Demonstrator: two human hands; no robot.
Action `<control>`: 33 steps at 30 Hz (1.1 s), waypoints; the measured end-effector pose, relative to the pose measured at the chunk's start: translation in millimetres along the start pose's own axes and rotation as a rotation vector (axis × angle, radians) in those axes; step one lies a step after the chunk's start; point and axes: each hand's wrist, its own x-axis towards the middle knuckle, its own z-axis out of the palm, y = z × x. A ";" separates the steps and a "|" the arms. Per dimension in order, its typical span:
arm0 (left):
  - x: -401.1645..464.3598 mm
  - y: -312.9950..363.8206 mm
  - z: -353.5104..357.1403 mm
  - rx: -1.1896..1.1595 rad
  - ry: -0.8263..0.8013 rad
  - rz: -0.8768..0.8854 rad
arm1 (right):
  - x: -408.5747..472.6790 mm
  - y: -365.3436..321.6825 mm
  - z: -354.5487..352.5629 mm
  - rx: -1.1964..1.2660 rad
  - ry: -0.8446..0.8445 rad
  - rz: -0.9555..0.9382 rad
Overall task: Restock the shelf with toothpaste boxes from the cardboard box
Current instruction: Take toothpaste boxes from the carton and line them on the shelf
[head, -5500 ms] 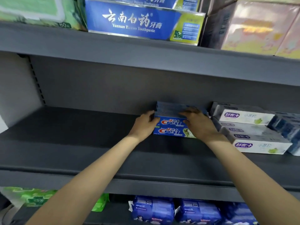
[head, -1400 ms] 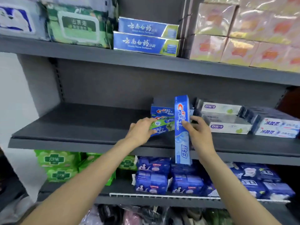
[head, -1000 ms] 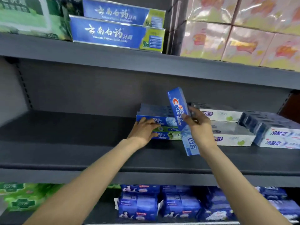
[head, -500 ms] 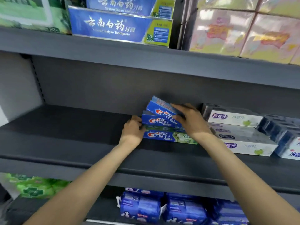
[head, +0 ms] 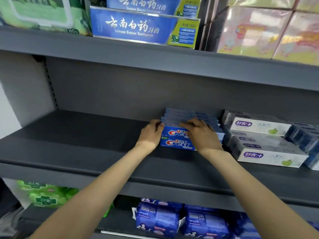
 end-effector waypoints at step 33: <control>-377.8 -170.2 -227.4 0.816 -0.020 -0.176 | -250.6 -353.4 28.4 0.515 -0.315 -0.295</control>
